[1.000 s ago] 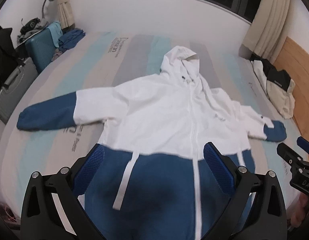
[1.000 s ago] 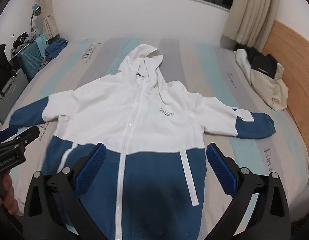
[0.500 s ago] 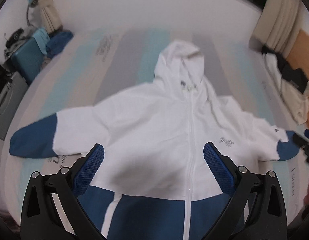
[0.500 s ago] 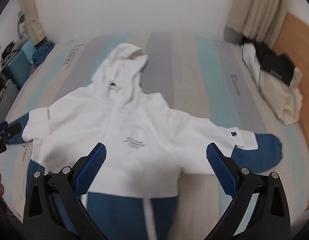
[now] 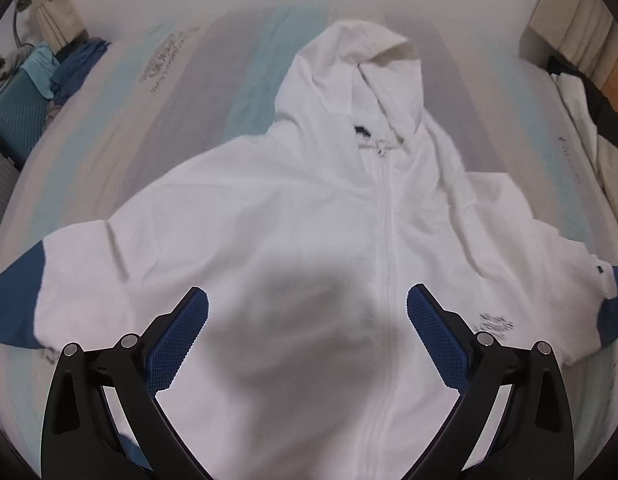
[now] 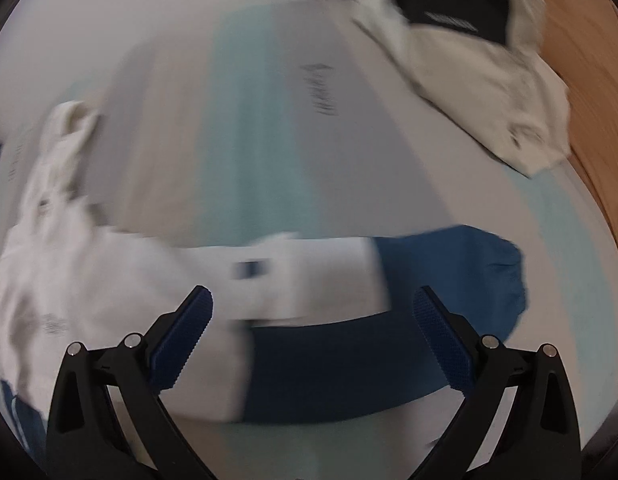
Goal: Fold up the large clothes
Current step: 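Move the right tool to the blue sleeve cuff and grasp it, then carry the held sleeve across the jacket body toward the other sleeve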
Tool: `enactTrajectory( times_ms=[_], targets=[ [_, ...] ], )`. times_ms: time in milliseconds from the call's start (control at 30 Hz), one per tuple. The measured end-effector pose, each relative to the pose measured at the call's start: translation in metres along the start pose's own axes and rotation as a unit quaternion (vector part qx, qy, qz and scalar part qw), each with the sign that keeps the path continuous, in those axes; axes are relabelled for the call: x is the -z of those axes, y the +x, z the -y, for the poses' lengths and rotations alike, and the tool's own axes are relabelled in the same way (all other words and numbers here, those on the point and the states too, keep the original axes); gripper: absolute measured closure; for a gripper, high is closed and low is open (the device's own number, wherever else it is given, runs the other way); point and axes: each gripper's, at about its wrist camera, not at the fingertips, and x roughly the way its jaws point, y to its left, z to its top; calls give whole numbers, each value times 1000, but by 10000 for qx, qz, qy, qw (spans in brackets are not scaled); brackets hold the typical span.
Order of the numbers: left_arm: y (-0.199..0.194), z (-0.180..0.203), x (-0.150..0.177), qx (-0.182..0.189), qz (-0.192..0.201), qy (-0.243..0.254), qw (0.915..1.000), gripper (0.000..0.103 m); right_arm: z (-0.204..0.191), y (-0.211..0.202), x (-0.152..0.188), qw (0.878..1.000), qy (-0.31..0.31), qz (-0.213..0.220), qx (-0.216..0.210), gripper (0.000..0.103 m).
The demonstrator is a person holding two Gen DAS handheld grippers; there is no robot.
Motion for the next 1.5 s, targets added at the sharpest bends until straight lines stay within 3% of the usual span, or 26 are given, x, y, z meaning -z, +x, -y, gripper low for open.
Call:
enactTrajectory(
  times_ms=[233, 433, 633, 733, 833, 900, 1000, 1067, 1233, 1500],
  targets=[
    [57, -4, -6, -186, -266, -183, 9993, 6, 117, 39, -3, 9980, 487, -294, 273, 7],
    [77, -6, -2, -349, -477, 71, 9982, 6, 165, 72, 1, 9948, 845, -575, 23, 7],
    [79, -17, 0, -460, -551, 11, 9974, 6, 170, 92, 13, 9921, 917, -832, -215, 7],
    [80, -14, 6, -493, -599, 139, 9969, 6, 173, 94, 19, 9907, 1042, -817, -305, 13],
    [77, -11, 11, -514, -610, 252, 9965, 6, 177, 89, 24, 9887, 1258, -748, -340, 25],
    [74, -10, 14, -518, -617, 245, 9964, 6, 181, 86, 25, 9865, 1400, -735, -425, 45],
    [69, -9, 17, -549, -640, 200, 9962, 6, 173, 79, 23, 9889, 1164, -791, -479, 66],
    [63, -7, 19, -580, -625, 177, 9962, 6, 170, 78, 21, 9894, 1062, -875, -459, 72],
    [50, -3, 23, -686, -703, 118, 9951, 6, 152, 60, 13, 9880, 1100, -913, -578, 78],
    [1, -13, 15, -746, -576, -50, 9955, 6, 82, -23, -6, 9925, 687, -476, -887, 79]
  ],
)
